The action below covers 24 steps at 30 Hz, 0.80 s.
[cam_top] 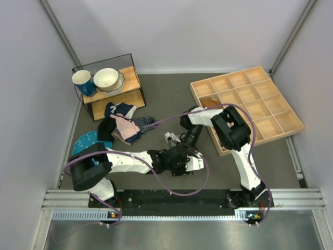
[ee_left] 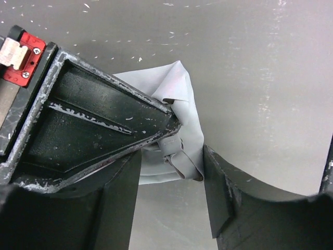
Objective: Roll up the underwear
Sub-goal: Roll the underwear to the center of the board.
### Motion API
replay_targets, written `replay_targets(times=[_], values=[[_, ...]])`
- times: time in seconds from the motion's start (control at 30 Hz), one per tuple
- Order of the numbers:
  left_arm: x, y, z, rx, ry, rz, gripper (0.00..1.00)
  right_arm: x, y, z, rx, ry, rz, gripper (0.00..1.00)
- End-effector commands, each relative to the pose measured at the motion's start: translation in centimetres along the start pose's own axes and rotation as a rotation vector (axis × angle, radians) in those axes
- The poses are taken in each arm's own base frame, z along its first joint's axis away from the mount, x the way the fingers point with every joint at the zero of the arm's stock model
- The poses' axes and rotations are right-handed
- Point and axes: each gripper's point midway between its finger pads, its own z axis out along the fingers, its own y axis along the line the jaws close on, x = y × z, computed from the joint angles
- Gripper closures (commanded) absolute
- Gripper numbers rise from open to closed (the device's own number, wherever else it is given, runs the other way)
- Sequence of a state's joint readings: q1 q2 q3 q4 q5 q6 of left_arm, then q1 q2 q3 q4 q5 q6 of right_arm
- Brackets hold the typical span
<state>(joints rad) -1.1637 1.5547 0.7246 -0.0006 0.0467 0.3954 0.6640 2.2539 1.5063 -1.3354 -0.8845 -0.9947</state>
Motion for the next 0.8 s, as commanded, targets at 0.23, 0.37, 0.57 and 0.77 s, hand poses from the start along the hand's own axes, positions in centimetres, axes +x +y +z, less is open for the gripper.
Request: replay_targets(times=[0.23,0.37,0.57,0.77], values=[[-1.0,-0.8,0.7,0.054,0.010,-0.083,0.86,-0.7,0.6,-0.3,-0.029,-0.023,-0.009,0.86],[-0.7,-1.7,0.6,0.100,0.031,-0.133,1.00,-0.9,0.8,-0.6,-0.018,-0.023,-0.021,0.83],[-0.6,-2.6,0.1,0.157,0.044,-0.261,1.00,-1.9,1.8,-2.6,0.032,-0.076,-0.072,0.73],[0.2,-3.3,-0.4,0.219,0.061,-0.404,1.00,-2.3,2.3,-4.8,0.082,-0.131,-0.097,0.70]])
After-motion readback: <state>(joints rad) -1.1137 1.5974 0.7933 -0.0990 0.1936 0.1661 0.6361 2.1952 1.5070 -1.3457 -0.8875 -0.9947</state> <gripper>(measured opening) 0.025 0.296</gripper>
